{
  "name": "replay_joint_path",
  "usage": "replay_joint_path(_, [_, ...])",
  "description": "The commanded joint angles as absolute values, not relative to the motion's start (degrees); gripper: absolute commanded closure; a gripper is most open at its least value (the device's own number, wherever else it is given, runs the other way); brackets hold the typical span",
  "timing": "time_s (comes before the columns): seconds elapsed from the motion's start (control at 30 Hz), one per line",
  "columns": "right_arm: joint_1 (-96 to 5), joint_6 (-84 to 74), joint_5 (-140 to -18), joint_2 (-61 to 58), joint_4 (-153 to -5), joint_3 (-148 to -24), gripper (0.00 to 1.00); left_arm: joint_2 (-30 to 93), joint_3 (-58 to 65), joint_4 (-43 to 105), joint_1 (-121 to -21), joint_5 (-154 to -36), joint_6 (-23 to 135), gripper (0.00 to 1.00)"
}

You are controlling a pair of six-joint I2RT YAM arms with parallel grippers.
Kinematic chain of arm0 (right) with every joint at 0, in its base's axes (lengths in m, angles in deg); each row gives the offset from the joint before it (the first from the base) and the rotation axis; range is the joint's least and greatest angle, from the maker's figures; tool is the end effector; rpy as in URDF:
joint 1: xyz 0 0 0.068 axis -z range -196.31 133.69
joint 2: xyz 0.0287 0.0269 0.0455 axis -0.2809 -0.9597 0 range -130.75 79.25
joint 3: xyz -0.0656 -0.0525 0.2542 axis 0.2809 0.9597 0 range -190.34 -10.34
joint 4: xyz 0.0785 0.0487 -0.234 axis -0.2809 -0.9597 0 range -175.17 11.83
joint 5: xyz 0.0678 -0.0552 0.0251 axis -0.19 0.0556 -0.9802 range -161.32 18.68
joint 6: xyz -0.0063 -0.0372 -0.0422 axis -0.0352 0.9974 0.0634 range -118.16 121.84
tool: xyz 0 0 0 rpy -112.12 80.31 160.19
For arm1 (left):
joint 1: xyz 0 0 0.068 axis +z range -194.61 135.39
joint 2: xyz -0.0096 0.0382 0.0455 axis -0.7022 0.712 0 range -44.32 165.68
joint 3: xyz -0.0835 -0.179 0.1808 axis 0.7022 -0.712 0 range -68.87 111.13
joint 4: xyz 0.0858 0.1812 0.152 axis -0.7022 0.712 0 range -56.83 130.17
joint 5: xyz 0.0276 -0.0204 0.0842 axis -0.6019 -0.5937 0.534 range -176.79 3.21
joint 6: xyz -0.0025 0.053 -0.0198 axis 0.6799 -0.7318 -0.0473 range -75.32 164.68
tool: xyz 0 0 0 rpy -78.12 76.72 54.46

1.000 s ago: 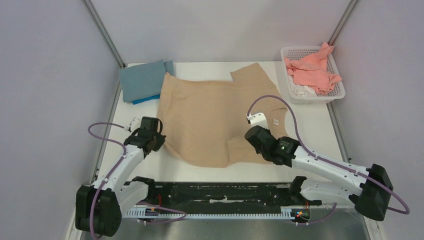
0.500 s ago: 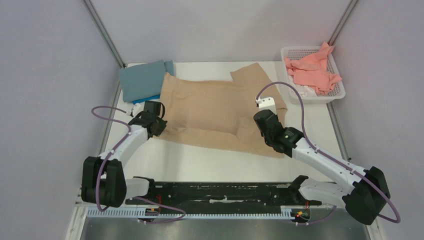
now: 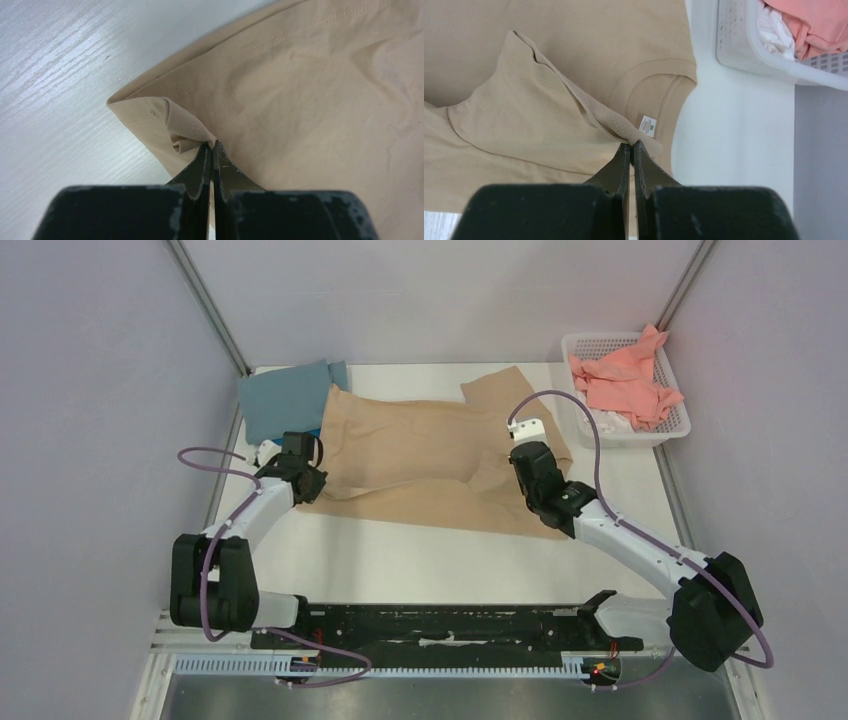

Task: Fold and stack the t-shirts
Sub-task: Fold the flattened tshirt in 1/3 of the way

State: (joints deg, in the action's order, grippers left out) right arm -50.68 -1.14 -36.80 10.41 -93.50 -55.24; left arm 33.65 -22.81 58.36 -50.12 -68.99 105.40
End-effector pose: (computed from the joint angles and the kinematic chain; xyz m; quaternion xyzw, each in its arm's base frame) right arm 0.2173 0.1213 0.2471 -0.1110 0.8651 -0.1230 0.4734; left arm 0.2574 -0.0127 0.1998 -0.4778 0.8194 -0.0286 0.3155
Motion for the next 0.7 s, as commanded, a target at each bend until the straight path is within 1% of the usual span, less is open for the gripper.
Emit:
replay_joint_path(0.0, [-49.5,4.2,-37.3,8.5,-84.8,-57.6,1.00,34.0,-22.2,55.1,-48.4,-68.1,103.8,0.98])
replay_joint_path(0.13, [-47.4,7.4,-40.4,5.1,-81.3,-58.2,1.00,36.8,-21.0,54.2,-47.7,-69.8,102.8,0.98])
replay_joint_path(0.2, [-46.2,10.7,-43.6,2.4,-77.8,-58.3,0.98,39.1,-19.9,53.7,-47.6,-70.8,102.8,0.97])
replay_joint_path(0.23, [-45.4,12.1,-45.1,0.4,-75.9,-58.8,0.96,40.2,-19.1,53.7,-47.6,-70.8,102.8,0.93])
replay_joint_path(0.27, [-44.7,13.3,-45.8,-2.1,-75.2,-59.9,0.93,41.1,-18.5,53.7,-47.7,-70.1,102.9,0.85])
replay_joint_path(0.3, [-44.0,14.4,-46.2,-4.5,-74.8,-61.7,0.89,41.9,-17.7,53.8,-47.6,-68.7,103.2,0.70])
replay_joint_path(0.37, [-42.6,14.4,-44.6,-9.9,-75.2,-66.5,0.76,43.1,-15.2,56.3,-46.7,-67.3,103.9,0.40])
replay_joint_path(0.4, [-41.8,13.5,-43.0,-12.6,-76.3,-68.9,0.72,43.3,-14.0,57.2,-46.2,-66.4,104.2,0.30])
replay_joint_path(0.43, [-41.2,12.0,-42.4,-14.6,-77.9,-72.3,0.63,43.0,-12.9,57.9,-45.7,-66.1,104.0,0.23])
replay_joint_path(0.5, [-40.6,8.8,-38.1,-18.1,-84.2,-78.3,0.43,41.9,-9.9,60.6,-44.8,-65.0,103.8,0.21])
replay_joint_path(0.57, [-40.6,6.0,-33.3,-19.3,-88.0,-81.5,0.32,40.3,-6.8,63.6,-44.7,-63.5,102.9,0.20])
replay_joint_path(0.6, [-40.6,5.0,-32.7,-18.7,-89.0,-81.6,0.29,39.6,-5.7,64.4,-44.7,-63.8,102.0,0.20])
replay_joint_path(0.67, [-40.6,3.6,-33.4,-15.7,-87.6,-78.3,0.17,37.4,-5.7,64.3,-44.7,-66.3,100.7,0.19])
